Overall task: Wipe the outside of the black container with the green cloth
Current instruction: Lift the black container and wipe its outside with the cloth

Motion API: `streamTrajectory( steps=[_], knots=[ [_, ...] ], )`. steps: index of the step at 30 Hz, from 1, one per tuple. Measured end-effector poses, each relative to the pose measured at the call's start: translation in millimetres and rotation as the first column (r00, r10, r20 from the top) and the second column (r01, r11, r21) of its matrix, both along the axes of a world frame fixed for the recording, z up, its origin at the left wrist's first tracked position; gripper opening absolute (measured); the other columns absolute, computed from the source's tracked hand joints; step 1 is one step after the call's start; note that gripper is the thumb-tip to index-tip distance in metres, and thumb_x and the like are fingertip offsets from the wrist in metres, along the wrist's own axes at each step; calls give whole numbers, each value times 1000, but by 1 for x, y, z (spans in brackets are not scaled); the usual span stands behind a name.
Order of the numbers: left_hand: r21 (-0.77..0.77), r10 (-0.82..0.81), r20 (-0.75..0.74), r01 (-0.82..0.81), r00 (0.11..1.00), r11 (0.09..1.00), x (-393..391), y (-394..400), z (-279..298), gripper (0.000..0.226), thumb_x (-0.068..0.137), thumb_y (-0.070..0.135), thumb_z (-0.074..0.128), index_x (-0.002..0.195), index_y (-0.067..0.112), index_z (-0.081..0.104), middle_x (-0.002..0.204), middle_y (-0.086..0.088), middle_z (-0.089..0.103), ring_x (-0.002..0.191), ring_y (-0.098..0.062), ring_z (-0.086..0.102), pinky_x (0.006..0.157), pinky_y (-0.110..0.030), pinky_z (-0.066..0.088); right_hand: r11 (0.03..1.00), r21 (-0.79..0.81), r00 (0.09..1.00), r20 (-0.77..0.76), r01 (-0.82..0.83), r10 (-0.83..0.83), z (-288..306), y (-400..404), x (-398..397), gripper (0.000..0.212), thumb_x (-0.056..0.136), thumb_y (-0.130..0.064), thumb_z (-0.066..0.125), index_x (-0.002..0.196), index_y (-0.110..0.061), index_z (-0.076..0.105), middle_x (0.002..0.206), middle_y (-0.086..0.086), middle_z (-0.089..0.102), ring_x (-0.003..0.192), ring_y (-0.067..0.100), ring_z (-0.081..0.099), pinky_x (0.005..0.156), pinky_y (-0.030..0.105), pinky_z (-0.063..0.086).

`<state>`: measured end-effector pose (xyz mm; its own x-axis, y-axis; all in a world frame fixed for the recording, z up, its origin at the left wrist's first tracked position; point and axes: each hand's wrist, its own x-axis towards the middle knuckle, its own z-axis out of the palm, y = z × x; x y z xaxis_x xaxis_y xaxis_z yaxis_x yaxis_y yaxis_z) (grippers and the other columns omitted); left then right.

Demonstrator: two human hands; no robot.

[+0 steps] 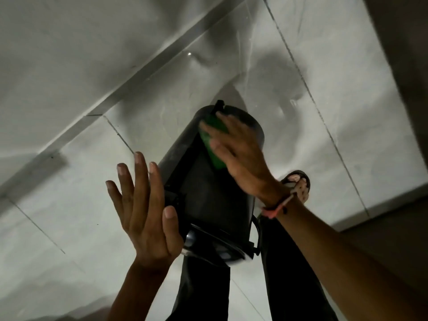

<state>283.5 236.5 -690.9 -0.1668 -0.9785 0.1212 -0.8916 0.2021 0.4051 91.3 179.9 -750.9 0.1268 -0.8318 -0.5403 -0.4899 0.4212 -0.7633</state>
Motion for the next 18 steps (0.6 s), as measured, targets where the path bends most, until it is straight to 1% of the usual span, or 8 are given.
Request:
streamTrajectory(
  steps=[3,7,9,11,14,16,17,18],
  knots=[
    [29,61,-19,-61,998,998,0,-8,2,59,113,39,13,162,8,26,168,-20,30,166,-16,4,136,-48,-1,972,-176,985,40,-156,166,31,34,11,56,102,-50,28,154,-37,45,173,0,29,163,23,17,132,46,0],
    [74,26,-21,-25,999,997,18,-16,1,65,113,42,11,163,3,26,168,-29,29,166,-15,3,135,-47,-7,953,-301,990,118,-39,77,21,78,7,52,102,-35,42,153,-27,48,172,9,31,164,27,18,132,54,13],
    [104,39,-31,-36,999,994,31,-21,-1,68,113,44,10,163,0,26,170,-27,26,166,-14,3,135,-46,-8,970,-221,992,98,104,-84,-4,80,-1,54,101,-32,44,154,-23,46,172,12,30,163,28,17,131,55,21],
    [116,66,-44,-61,997,991,38,-23,-3,70,113,45,10,162,-3,27,172,-20,25,166,-15,4,135,-49,-6,944,-52,945,62,325,-322,-29,67,-8,54,103,-31,39,156,-25,42,171,10,31,163,23,18,132,51,21],
    [69,56,-88,-50,994,996,29,-27,-4,66,114,41,14,159,-1,36,170,-14,28,166,-16,8,137,-46,-1,746,177,759,-7,642,-651,-55,25,-14,51,109,-31,36,159,-22,41,169,4,39,158,19,31,132,45,24],
    [41,97,-127,-93,987,995,14,-26,-3,61,114,38,17,158,3,42,170,-10,32,166,-15,10,137,-44,1,709,243,735,-30,662,-677,-57,-10,-20,46,111,-24,41,155,-17,48,162,7,49,146,16,44,126,25,30],
    [30,135,-141,-132,981,991,6,-25,-2,60,114,37,18,157,4,44,170,-10,33,166,-14,11,137,-43,1,766,224,788,-10,602,-616,-46,-22,-16,44,108,-17,47,151,-13,54,158,10,53,140,16,48,122,18,33],
    [18,183,-150,-182,972,983,7,-24,-5,59,114,36,19,157,6,46,170,-11,36,165,-14,12,137,-42,1,841,166,848,48,515,-528,-36,-22,-10,43,103,-12,53,145,-11,61,155,13,56,139,19,50,123,21,33]
  ],
)
